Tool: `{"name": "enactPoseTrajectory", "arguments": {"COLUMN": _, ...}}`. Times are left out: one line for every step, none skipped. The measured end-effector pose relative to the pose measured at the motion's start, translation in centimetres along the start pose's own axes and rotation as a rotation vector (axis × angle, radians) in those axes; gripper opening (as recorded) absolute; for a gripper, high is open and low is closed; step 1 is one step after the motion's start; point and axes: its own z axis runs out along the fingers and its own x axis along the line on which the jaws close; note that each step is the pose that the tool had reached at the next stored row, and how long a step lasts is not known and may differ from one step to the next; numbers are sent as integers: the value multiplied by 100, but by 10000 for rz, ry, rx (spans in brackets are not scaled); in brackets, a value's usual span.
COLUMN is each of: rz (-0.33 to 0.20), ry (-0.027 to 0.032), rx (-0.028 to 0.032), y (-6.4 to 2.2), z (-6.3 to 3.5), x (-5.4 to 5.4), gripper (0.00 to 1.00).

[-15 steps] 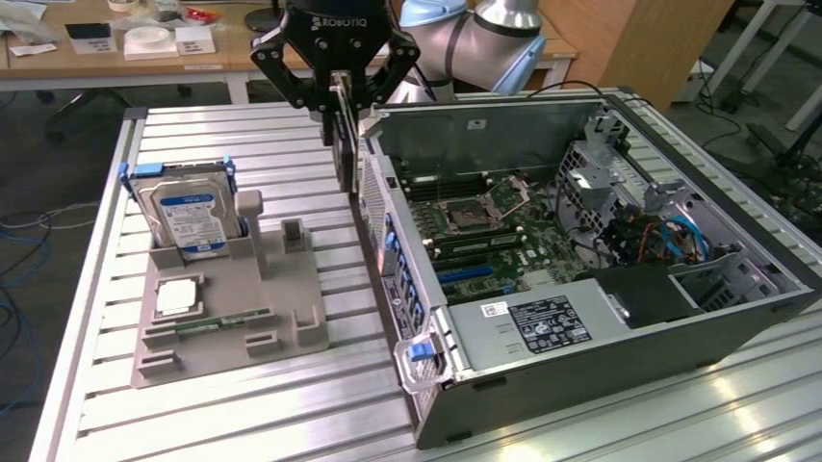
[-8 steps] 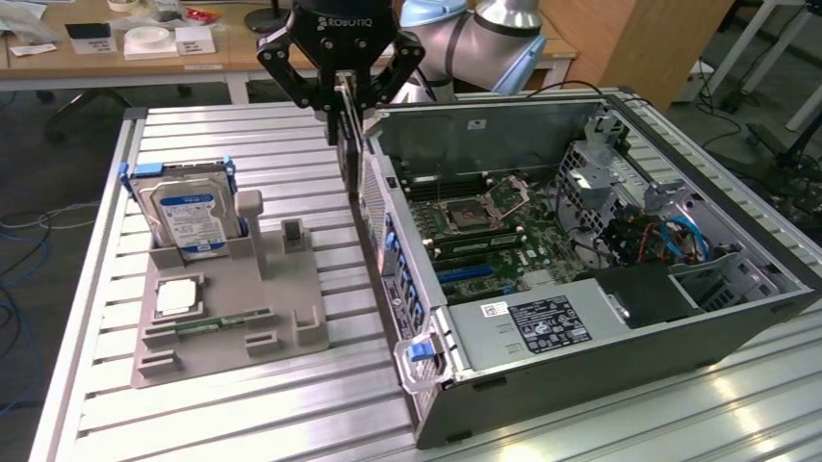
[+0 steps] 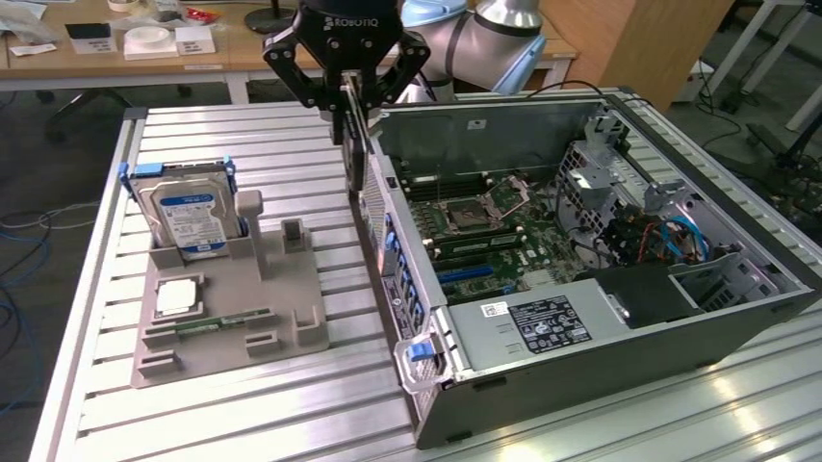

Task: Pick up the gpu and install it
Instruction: 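Pick up the gpu and move the gpu toward the slot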

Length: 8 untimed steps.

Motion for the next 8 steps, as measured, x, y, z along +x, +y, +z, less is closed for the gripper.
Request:
{"name": "enactPoseTrajectory", "arguments": {"rz": 1, "ry": 1, "rx": 0, "y": 0, "z": 0, "x": -3, "gripper": 28}}
{"name": "enactPoseTrajectory", "arguments": {"rz": 1, "ry": 0, "rx": 1, "y": 0, "z": 0, "x": -6, "gripper": 28}}
{"name": "enactPoseTrajectory", "arguments": {"rz": 0, "ry": 0, "rx": 0, "y": 1, "z": 0, "x": -9, "gripper": 28}}
{"name": "enactPoseTrajectory", "arguments": {"rz": 0, "ry": 0, "rx": 0, "y": 1, "z": 0, "x": -14, "gripper": 28}}
{"name": "enactPoseTrajectory", "arguments": {"rz": -1, "ry": 0, "rx": 0, "y": 1, "z": 1, "x": -23, "gripper": 28}}
{"name": "enactPoseTrajectory", "arguments": {"rz": 0, "ry": 0, "rx": -1, "y": 1, "z": 1, "x": -31, "gripper": 28}}
{"name": "enactPoseTrajectory", "arguments": {"rz": 0, "ry": 1, "rx": 0, "y": 1, "z": 0, "x": -35, "gripper": 28}}
{"name": "enactPoseTrajectory", "arguments": {"rz": 2, "ry": 0, "rx": 1, "y": 1, "z": 0, "x": -36, "gripper": 28}}
